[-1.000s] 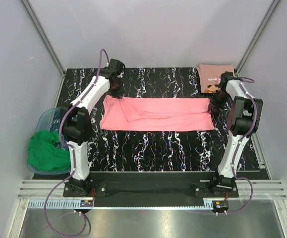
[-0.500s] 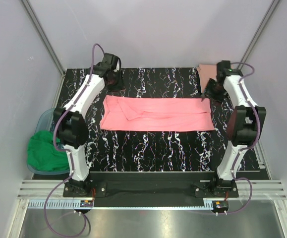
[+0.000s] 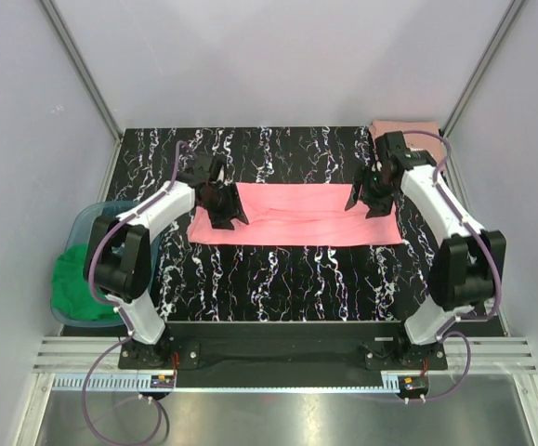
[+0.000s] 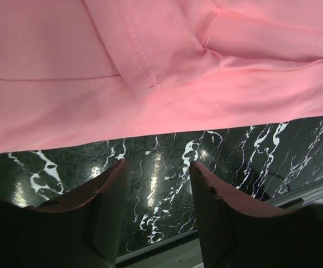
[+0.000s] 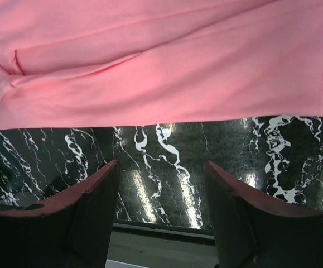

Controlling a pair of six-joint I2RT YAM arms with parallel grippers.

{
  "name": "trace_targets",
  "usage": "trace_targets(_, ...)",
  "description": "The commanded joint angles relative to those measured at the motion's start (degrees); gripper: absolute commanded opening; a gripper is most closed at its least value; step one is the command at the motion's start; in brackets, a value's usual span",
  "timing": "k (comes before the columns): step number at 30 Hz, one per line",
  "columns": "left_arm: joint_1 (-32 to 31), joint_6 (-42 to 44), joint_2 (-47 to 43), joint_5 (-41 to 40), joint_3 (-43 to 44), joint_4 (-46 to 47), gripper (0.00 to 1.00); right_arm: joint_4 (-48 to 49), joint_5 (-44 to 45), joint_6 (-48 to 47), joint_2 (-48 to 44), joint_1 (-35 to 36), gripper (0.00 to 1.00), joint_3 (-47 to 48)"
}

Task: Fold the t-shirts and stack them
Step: Fold the tshirt

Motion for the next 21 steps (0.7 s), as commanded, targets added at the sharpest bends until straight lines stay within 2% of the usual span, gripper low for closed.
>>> trace_targets(1,-1.5,-4.6,1.1,0.2,-0.2,9.1,0.53,0.6,-1.0,0.9,-7.4,-0.2,0.68,-3.9)
trace_targets(4,-1.8,-6.8,3.0,-1.5,-0.4,10.6,0.54,0.7,-1.2,1.5,-10.3,-0.2,0.69,-6.6)
trace_targets(7,-1.8,-7.2,4.6,-2.7,0.9,10.4,0.50,0.3,-0.9,1.3,-11.8,-0.2,0.69,-7.5)
trace_targets(21,-1.8,-9.0,9.1,-7.1,4.7,6.1,0.48,0.1,-0.5,-0.6,-11.9,-0.2,0.70,-7.4)
